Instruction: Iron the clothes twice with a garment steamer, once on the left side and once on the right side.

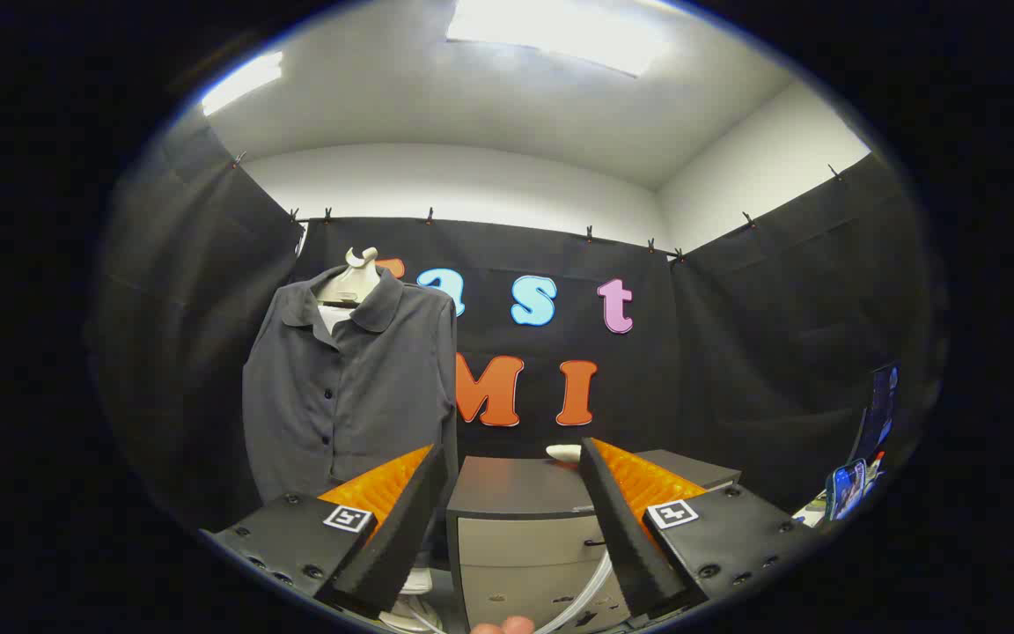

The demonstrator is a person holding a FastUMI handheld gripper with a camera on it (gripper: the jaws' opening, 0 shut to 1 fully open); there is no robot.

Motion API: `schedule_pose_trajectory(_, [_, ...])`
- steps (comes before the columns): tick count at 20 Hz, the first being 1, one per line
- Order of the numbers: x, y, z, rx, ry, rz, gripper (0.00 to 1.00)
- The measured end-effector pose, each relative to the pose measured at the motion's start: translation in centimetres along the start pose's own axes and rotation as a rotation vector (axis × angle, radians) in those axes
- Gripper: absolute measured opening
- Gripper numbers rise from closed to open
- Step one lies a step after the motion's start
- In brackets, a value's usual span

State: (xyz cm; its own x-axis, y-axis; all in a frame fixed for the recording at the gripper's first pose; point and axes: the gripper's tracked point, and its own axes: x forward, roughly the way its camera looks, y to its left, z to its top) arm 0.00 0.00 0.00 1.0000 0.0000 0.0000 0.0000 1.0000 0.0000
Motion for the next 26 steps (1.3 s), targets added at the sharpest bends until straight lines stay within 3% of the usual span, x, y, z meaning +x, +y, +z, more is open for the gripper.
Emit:
schedule_pose_trajectory(15, [-1.2,1.0,0.9,0.018,-0.001,0.023,0.98])
schedule_pose_trajectory(26, [-1.7,0.6,1.1,-0.011,-0.001,-0.011,0.97])
